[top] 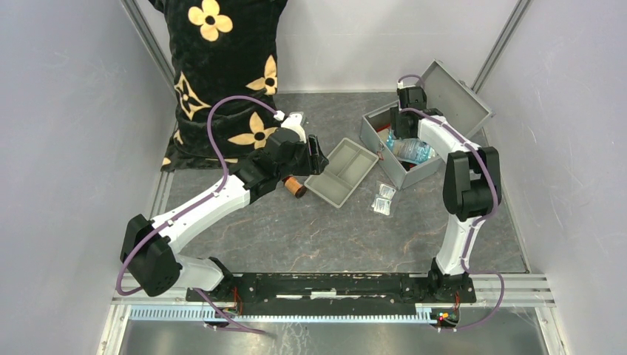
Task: Organize the medicine kit
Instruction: Adjust the medical item in the medicine box, then pick up the pill bottle at the center of the board.
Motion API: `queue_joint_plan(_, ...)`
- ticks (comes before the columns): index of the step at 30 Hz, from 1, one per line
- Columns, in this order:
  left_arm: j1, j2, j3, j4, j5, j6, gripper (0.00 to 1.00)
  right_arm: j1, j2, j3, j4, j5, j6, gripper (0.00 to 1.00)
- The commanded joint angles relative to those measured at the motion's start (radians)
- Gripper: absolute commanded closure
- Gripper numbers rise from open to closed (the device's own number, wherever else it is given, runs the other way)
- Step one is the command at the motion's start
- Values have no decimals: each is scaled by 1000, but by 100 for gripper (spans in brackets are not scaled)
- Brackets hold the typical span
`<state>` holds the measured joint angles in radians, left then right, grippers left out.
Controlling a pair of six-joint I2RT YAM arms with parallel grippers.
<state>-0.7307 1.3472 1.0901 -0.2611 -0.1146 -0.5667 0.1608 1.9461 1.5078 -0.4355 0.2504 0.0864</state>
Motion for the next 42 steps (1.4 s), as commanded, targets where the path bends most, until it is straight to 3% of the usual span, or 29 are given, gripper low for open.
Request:
queue_joint_plan(1,-3,-24,14,-1,-20,40,36,-10,23,19,-4,50,-8,38)
queue_joint_plan(6,-3,-24,11,-3,-19,39,36,-37,49,-5,2,0,27,38)
queue_joint_plan(20,-2,-37,-11,-2,-13,28,36,-71,76,-38,68,-331,17,36)
queue_joint_plan(28,-1,-69,4,-14,-70,47,36,-69,-156,-95,150,-176,-3,34)
queue_joint_plan(36,23,-79,19,-48,-106,64,35,-61,-326,-112,133,-165,10,32)
queue_joint_plan(42,76,-115,-25,-106,-166,46,35,2,-433,-198,129,-248,48,32)
